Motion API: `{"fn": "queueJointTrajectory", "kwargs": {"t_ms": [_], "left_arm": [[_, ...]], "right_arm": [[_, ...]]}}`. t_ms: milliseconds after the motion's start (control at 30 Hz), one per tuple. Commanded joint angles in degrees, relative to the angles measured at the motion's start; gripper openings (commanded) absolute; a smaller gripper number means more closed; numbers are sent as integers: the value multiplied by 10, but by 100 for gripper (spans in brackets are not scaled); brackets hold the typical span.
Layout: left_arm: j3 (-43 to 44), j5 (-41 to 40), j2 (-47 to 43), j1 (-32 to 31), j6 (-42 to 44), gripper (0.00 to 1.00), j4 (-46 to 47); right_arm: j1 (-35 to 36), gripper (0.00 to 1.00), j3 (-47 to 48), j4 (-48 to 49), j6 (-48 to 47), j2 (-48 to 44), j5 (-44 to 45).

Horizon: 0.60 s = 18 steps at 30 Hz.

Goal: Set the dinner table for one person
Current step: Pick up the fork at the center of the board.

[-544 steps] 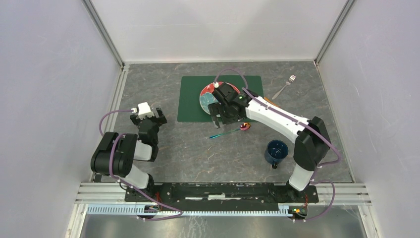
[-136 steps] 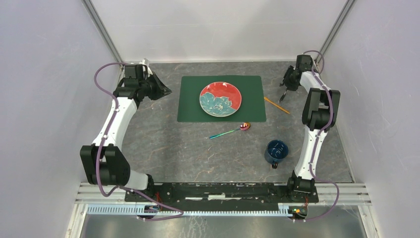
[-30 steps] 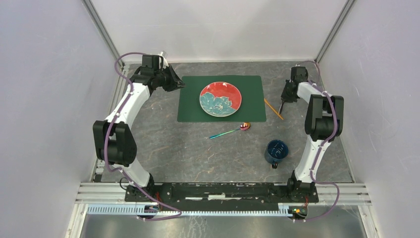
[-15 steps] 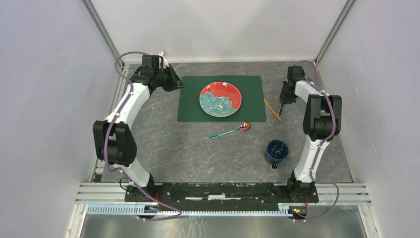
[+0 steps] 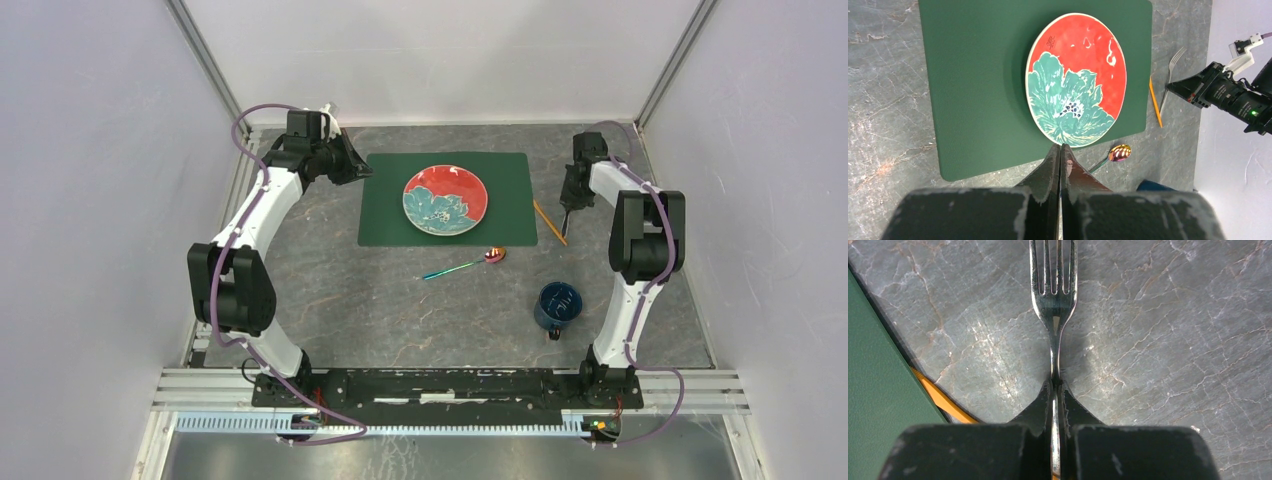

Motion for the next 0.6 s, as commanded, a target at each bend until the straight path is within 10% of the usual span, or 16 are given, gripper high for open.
{"fn": "queueJointTrajectory", "kwargs": {"t_ms": [0,567], "left_arm": [[18,3,-14,2,27,2,-1],[25,-3,-10,3,28,2,-5]], "right_arm": [[9,0,21,-96,-6,17,-5],[10,0,197,-145,-1,-5,-62]]}}
